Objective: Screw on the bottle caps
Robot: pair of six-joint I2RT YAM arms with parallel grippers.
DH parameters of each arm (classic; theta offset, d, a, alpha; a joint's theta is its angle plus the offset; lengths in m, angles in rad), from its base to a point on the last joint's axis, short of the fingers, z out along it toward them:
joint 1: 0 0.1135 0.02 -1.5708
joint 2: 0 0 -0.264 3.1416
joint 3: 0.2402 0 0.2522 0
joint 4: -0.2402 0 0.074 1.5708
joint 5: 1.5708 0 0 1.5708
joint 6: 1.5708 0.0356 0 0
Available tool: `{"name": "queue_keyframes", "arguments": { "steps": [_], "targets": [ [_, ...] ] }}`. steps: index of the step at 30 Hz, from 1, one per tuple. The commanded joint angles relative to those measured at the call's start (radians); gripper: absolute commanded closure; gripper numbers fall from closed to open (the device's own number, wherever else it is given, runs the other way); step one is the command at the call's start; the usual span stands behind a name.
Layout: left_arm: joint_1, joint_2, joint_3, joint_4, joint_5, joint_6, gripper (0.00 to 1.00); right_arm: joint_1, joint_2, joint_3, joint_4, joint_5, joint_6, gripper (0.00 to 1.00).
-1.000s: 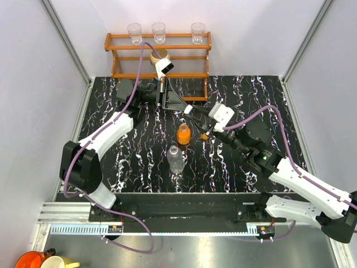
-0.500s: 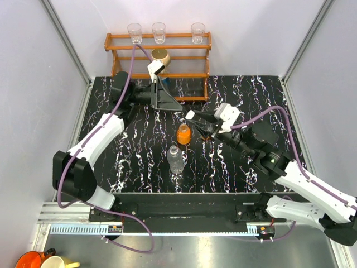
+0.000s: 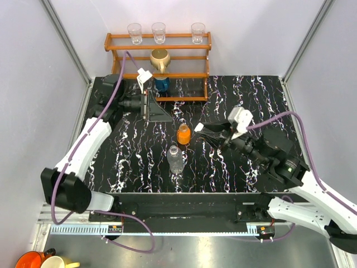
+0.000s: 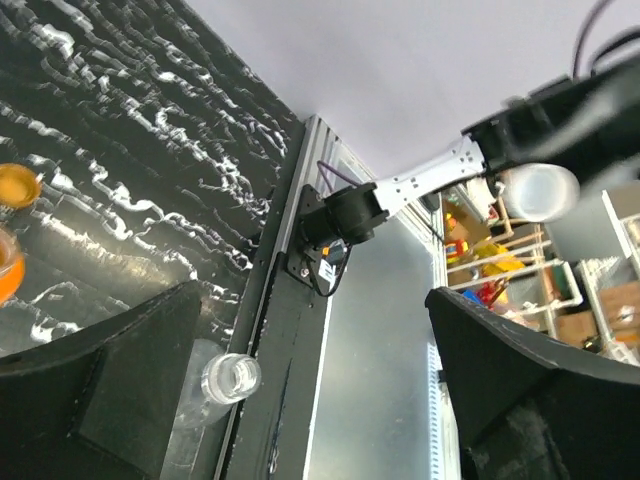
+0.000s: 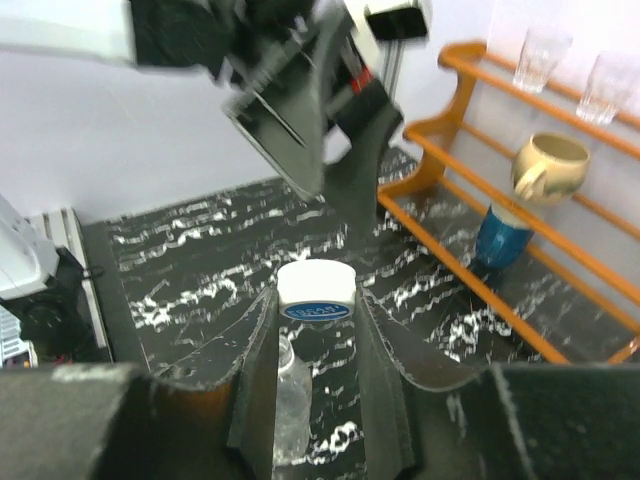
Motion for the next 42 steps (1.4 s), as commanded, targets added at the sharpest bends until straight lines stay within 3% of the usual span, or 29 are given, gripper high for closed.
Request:
{"name": "queue_keyframes", "arguments": {
  "steps": [1,2,6,11,14,18,27,32,42],
  "targets": [
    [-0.096,-0.130,0.167,-0.272,-0.075,0.285,0.03,0.008,0.079,0.023,-0.092,0.084,0.022,0.92],
    [-0.110,-0.138,0.185,-0.339,-0.113,0.429,0.03,0.008,0.095,0.029,-0.117,0.087,0.034,0.92],
    [-0.129,-0.208,0.118,-0.474,-0.301,0.654,0.02,0.006,0.085,0.018,-0.134,0.104,0.083,0.94],
    [-0.107,-0.303,-0.187,-0.496,-0.233,0.890,0.01,0.006,0.036,-0.003,-0.152,0.150,0.123,0.94],
    [-0.103,-0.333,-0.353,-0.409,-0.210,0.924,0.01,0.008,0.025,0.001,-0.172,0.156,0.155,0.94],
    [-0.101,-0.322,-0.545,-0.158,-0.222,0.901,0.01,0.008,0.007,0.010,-0.186,0.164,0.177,0.95],
    [-0.113,-0.273,-0.715,0.292,-0.095,0.719,0.01,0.009,-0.015,0.021,-0.205,0.185,0.194,0.95],
    [-0.139,-0.221,-0.749,0.419,-0.210,0.706,0.01,0.008,-0.007,0.027,-0.206,0.184,0.192,0.95],
    [-0.276,-0.129,-0.728,0.551,-0.273,0.696,0.01,0.008,-0.027,0.020,-0.212,0.208,0.184,0.95]
  ]
}}
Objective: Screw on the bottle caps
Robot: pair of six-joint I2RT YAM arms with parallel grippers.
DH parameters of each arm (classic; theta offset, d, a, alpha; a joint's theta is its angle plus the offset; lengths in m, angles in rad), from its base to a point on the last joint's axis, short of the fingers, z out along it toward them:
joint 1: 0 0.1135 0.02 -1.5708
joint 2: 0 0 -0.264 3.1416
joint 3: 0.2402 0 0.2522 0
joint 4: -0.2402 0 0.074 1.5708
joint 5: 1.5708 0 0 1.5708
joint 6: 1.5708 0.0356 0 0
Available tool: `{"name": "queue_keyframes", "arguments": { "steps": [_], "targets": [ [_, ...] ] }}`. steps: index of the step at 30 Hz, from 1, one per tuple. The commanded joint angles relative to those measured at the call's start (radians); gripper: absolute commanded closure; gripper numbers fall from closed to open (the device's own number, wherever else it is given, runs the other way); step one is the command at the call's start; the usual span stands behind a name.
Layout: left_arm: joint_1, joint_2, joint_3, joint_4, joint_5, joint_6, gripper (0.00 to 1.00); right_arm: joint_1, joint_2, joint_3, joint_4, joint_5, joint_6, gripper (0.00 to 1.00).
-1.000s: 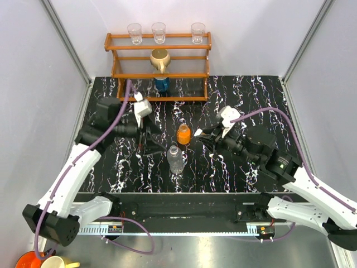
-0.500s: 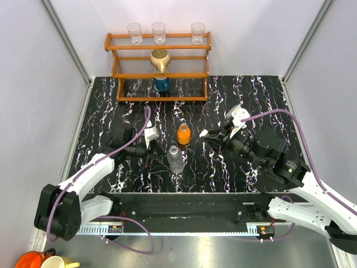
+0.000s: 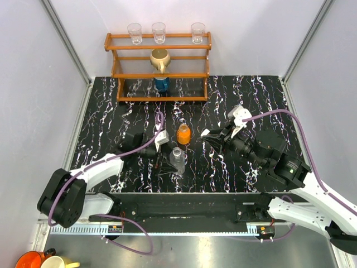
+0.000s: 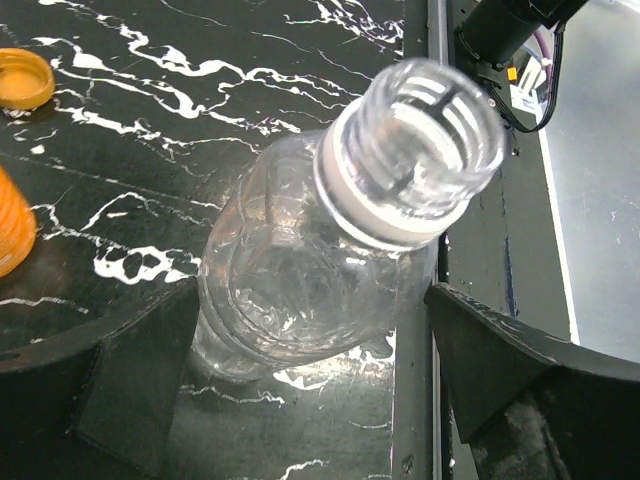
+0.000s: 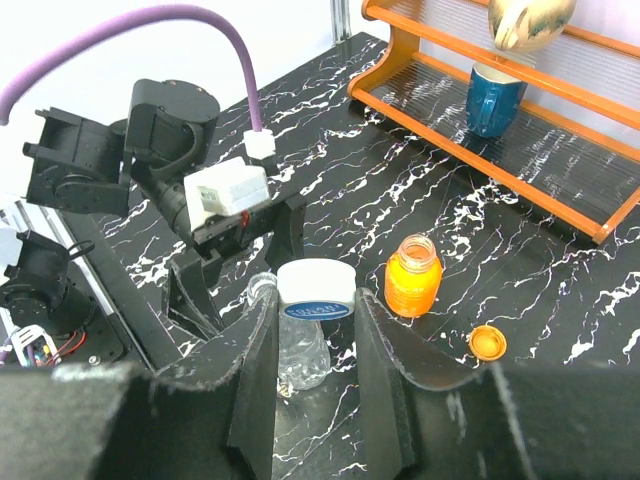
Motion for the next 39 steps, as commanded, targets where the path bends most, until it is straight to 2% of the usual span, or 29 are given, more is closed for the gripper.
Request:
{"name": "queue_keyframes", "arguments": {
  "steps": [1,16,17,20,22,23,25,26,28,29,31,32,35,39],
  "targets": [
    [-0.052,0.053,0.020,0.169,-0.043,0.023,0.01,0.007,-0.021,0.030,0.006,0.031,0.001,0.95],
    [-0.153,0.248,0.111,0.351,-0.157,-0.024,0.01,0.007,-0.075,0.035,-0.017,0.048,0.015,0.96],
    [-0.159,0.262,0.124,0.345,-0.165,-0.020,0.03,0.007,-0.078,0.037,-0.020,0.048,0.018,0.96],
    [-0.165,0.291,0.158,0.283,-0.156,-0.009,0.20,0.007,-0.090,0.040,-0.031,0.054,0.023,0.96],
    [-0.168,0.287,0.174,0.235,-0.155,0.008,0.26,0.007,-0.096,0.038,-0.039,0.057,0.024,0.96],
    [-0.168,0.279,0.204,0.134,-0.155,0.026,0.31,0.007,-0.099,0.040,-0.039,0.057,0.024,0.96],
    [-0.170,0.244,0.247,0.002,-0.171,0.104,0.35,0.007,-0.102,0.040,-0.042,0.055,0.026,0.96],
    [-0.168,0.227,0.294,-0.150,-0.194,0.139,0.36,0.007,-0.102,0.040,-0.042,0.055,0.027,0.96],
    [-0.174,0.189,0.344,-0.306,-0.230,0.256,0.41,0.007,-0.107,0.040,-0.046,0.054,0.029,0.96],
    [-0.187,0.182,0.402,-0.465,-0.299,0.293,0.42,0.007,-0.110,0.043,-0.045,0.054,0.029,0.96],
    [-0.214,0.190,0.460,-0.617,-0.399,0.383,0.48,0.007,-0.116,0.046,-0.051,0.055,0.033,0.97],
    [-0.260,0.216,0.515,-0.747,-0.522,0.403,0.50,0.007,-0.119,0.049,-0.052,0.052,0.036,0.97],
    [-0.352,0.297,0.557,-0.892,-0.695,0.411,0.51,0.007,-0.131,0.046,-0.063,0.058,0.043,0.97],
    [-0.480,0.415,0.519,-0.904,-0.842,0.402,0.47,0.007,-0.144,0.033,-0.065,0.057,0.058,0.97]
  ]
}}
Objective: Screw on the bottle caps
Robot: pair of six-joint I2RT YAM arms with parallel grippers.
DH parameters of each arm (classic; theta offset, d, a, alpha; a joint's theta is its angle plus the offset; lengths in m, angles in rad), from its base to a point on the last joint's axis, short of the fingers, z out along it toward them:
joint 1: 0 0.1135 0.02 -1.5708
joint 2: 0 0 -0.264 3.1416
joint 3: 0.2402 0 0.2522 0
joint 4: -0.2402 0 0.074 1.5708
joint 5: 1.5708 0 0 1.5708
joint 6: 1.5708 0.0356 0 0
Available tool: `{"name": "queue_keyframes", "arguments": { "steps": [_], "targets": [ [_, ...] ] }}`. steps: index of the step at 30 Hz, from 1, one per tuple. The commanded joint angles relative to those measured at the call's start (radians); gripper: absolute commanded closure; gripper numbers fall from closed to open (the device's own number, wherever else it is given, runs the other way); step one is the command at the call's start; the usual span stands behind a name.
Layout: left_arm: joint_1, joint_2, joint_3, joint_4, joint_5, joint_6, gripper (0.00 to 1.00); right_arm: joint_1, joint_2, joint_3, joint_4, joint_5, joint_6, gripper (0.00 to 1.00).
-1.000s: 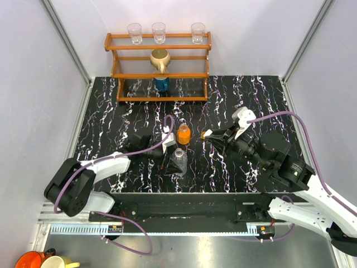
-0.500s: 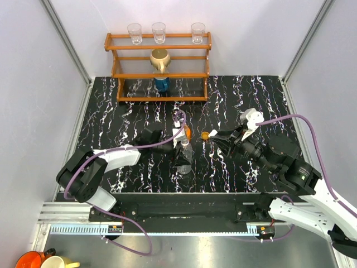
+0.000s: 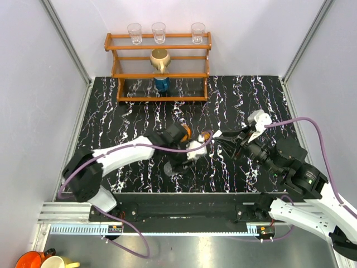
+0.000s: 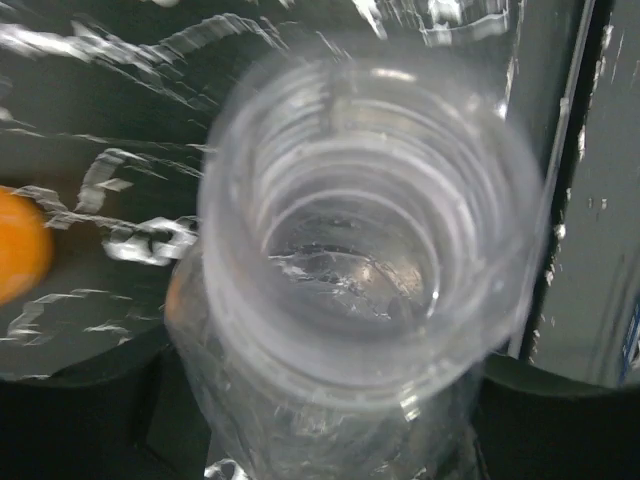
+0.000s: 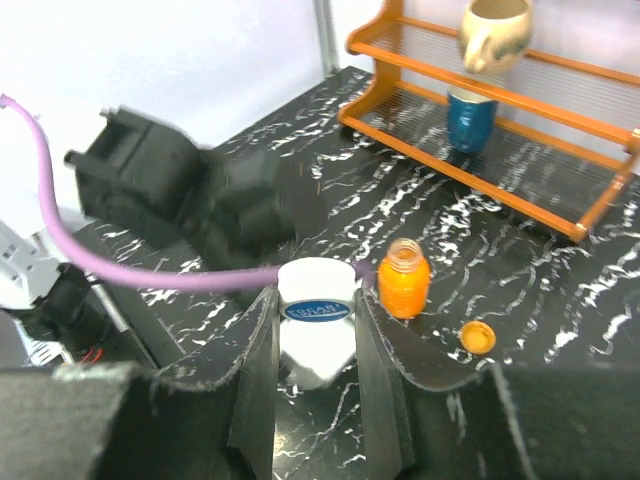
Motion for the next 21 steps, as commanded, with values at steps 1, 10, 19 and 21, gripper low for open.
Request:
{"name": "queue_keyframes", "arguments": {
  "steps": [1,10,19,21],
  "targets": [
    [-0.124,0.153,-0.032,-0.192,-0.266,0.045,0.46,0.007,-0.020,0.024,0.000,0.029,0.027,0.97],
    [-0.184,0.223,-0.030,-0.060,-0.245,0.028,0.26,0.007,-0.038,0.042,-0.034,0.046,0.031,0.97],
    [-0.182,0.104,-0.107,0.008,-0.212,0.017,0.01,0.007,-0.038,0.035,-0.041,0.046,0.034,0.97],
    [-0.182,0.078,-0.118,0.002,-0.208,0.018,0.01,0.007,-0.041,0.036,-0.040,0.046,0.035,0.97]
  ]
}}
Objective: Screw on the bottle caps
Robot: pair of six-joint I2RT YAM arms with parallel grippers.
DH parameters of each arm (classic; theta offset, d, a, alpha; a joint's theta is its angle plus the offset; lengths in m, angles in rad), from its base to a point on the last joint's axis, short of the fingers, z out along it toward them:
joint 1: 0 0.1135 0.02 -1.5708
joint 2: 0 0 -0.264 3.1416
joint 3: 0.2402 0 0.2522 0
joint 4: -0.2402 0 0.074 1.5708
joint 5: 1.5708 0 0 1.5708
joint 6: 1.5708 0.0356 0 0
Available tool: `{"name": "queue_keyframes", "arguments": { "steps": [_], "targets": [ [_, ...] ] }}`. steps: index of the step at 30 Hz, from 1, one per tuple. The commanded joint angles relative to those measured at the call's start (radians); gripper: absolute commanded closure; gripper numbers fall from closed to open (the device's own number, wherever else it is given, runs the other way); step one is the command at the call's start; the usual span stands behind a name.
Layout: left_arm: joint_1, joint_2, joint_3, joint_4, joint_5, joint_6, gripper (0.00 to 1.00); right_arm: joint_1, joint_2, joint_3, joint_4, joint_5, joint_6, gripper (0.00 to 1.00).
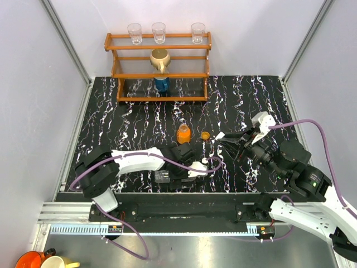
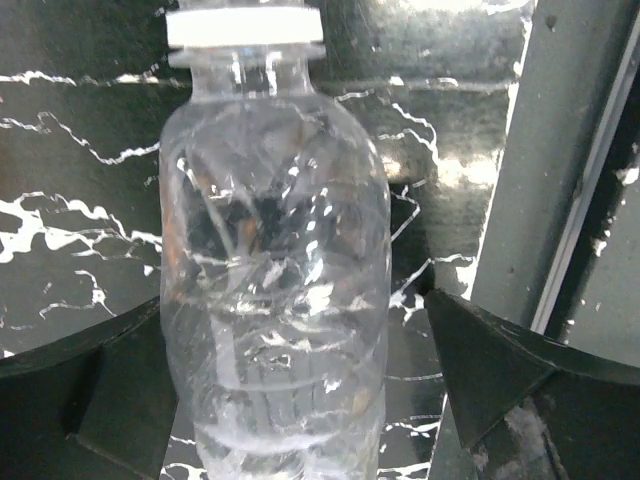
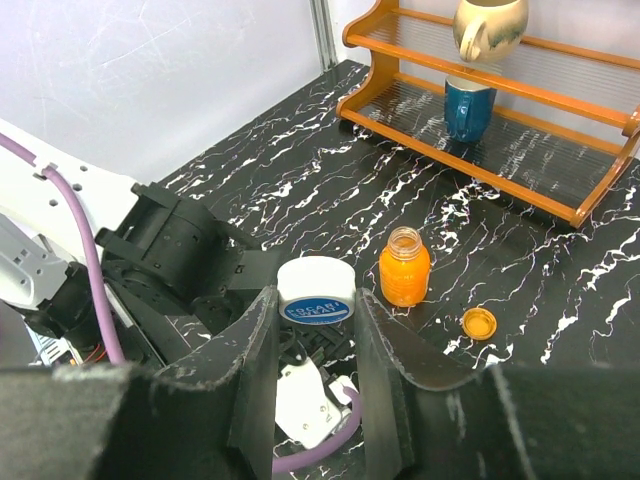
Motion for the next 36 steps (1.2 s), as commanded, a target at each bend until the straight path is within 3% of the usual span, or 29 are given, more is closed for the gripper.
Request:
{"name": "queue_keyframes", "arguments": {
  "steps": [1,18,36],
  "targets": [
    [0.004,-0.079,-0.026,0.020,0.012,-0.005,0.01,0.006,-0.008,0.034,0.007,0.021,0.014,0.97],
    [0.125,-0.258,-0.161,-0.066,0.015,0.057,0.01,0.006,-0.013,0.021,-0.002,0.024,0.023,0.97],
    [0.198,-0.179,-0.230,0.035,0.035,0.115,0.04,0.006,-0.001,0.017,-0.002,0.009,0.037,0.97]
  ]
}}
